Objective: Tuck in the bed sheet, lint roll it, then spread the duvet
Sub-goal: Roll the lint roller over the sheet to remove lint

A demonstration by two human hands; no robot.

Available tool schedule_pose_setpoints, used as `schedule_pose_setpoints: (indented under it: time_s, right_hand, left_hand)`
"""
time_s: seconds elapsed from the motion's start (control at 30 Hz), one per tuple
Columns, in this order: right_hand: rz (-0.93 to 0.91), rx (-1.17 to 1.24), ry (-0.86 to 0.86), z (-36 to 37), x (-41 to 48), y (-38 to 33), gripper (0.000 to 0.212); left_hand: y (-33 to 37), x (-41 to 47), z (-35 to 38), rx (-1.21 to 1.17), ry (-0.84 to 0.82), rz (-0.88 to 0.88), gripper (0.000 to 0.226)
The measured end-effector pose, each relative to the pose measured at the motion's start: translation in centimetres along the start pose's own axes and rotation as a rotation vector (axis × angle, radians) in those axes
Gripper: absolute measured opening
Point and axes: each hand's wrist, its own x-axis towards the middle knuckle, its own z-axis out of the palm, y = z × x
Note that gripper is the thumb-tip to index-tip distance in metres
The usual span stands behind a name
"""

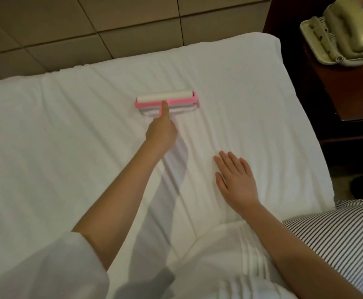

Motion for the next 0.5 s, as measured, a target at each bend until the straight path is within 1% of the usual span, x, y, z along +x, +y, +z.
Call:
schedule_pose_setpoints:
  time_s: [0.07,0.17,0.23,0.3,0.4,0.43,0.5]
  right_hand:
    - [0.021,-0.009,-0.037,-0.2,0.0,0.1,0.05]
    - [0.04,0.01,-0.072,-0.3,0.1,0.3,0.052]
    - [0.033,0.025,-0.095,-0.5,0.1,0.3,0.057]
    - [0.022,0.032,-0.096,-0.7,0.0,0.4,0.065]
    - [0.024,0.037,-0.115,-1.1,-0.6,0.6,0.073]
    - [0.034,0.038,-0.12,-1.3,-0.9,0.8,0.075]
    - [0.061,0.037,-0.135,-1.6,-1.5,1.1,0.077]
  left_hand:
    - [-1.0,-4.2,1.0,0.048,0.001,-0.023,0.065]
    - [-3.1,-12.8,2.3,0.126,-0.096,0.001,0.066]
    - [-3.7,-14.7,2.4,0.149,-0.137,0.002,0.066]
    - [-3.4,-12.3,1.9,0.172,-0.099,0.003,0.064]
    - [-2.3,-5.6,0.7,0.105,-0.022,0.023,0.063]
    - [-1.7,-3.3,0.2,0.072,-0.021,0.019,0.062]
    - [0.2,0.0,-1.0,0.024,-0.07,-0.005,0.062]
